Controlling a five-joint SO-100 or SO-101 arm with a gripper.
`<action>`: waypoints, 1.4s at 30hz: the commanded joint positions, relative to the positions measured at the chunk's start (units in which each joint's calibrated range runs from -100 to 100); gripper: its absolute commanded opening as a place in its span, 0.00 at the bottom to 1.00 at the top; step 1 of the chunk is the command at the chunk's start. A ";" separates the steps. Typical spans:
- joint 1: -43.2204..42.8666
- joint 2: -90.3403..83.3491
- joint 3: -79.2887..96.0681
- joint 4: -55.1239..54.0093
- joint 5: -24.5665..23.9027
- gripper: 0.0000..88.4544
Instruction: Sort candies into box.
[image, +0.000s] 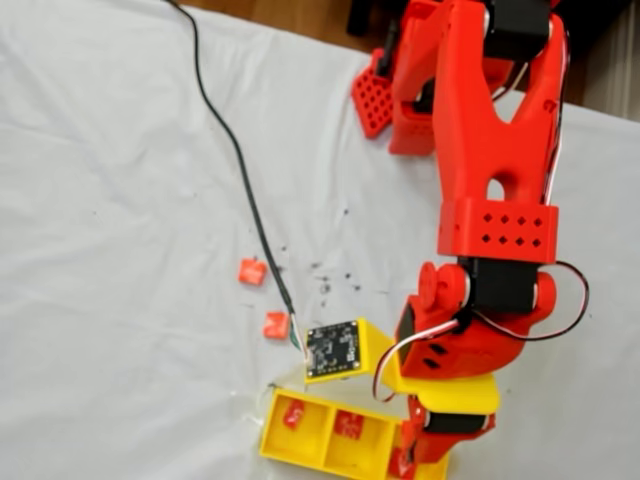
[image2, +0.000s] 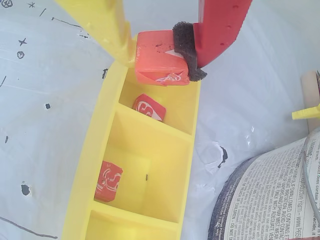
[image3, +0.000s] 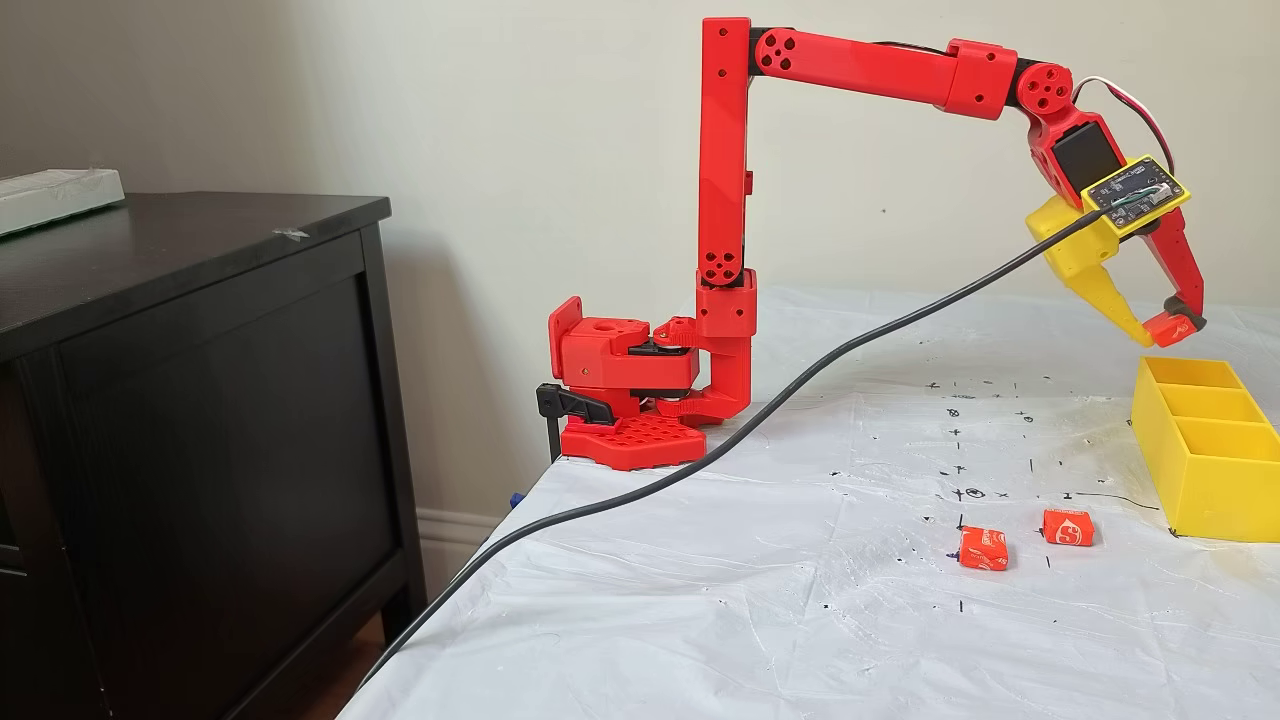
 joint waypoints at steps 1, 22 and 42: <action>-1.97 -0.46 -6.40 -1.65 -0.29 0.01; -2.16 1.15 -6.95 -0.75 -1.71 0.39; 3.46 -8.18 -6.58 12.92 1.32 0.01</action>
